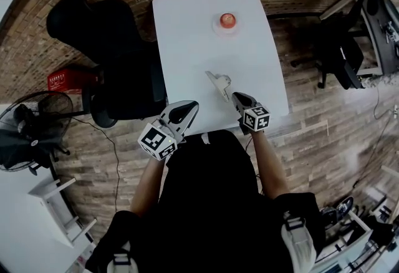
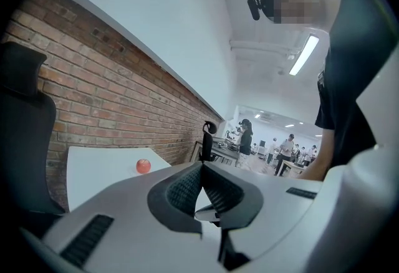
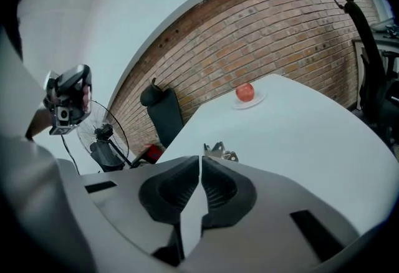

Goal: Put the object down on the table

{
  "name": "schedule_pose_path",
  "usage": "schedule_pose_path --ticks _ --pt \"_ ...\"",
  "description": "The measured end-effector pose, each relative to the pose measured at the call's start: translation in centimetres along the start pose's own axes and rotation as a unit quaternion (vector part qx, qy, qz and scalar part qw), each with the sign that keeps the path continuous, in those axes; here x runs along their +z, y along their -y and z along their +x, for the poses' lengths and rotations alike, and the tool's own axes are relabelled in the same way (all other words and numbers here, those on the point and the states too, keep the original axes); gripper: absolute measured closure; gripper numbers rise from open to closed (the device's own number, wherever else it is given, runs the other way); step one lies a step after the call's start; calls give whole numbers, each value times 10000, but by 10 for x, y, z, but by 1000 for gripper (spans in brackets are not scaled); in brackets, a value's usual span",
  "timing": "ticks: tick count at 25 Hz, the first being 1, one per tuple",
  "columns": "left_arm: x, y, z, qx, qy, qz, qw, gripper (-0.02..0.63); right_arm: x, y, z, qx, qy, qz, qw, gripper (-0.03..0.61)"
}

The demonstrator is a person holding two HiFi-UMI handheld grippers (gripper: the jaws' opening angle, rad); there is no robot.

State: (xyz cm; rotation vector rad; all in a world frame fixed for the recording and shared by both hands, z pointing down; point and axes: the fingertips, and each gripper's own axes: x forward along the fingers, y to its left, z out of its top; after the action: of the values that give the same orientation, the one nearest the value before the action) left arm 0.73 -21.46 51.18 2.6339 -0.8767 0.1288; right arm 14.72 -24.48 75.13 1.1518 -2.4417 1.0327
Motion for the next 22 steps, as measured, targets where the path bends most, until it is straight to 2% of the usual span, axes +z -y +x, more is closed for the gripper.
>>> schedule_pose_path --ticks 1,6,10,17,22 --pt "0 1 1 -15 2 9 10000 592 3 -8 -4 95 39 -60 9999 580" --pt "-3 6 8 -116 -16 35 9999 592 21 -39 -27 385 164 -565 9975 581" --pt "-8 5 11 -197 -66 -1 9998 592 43 -61 -42 444 311 -993 9936 581" --pt "-11 10 18 -302 -62 -23 9995 592 78 -89 -74 508 646 -1427 9863 581" --pt "-12 14 24 -360 -81 -3 9993 592 99 -103 -93 411 667 -1754 9814 581"
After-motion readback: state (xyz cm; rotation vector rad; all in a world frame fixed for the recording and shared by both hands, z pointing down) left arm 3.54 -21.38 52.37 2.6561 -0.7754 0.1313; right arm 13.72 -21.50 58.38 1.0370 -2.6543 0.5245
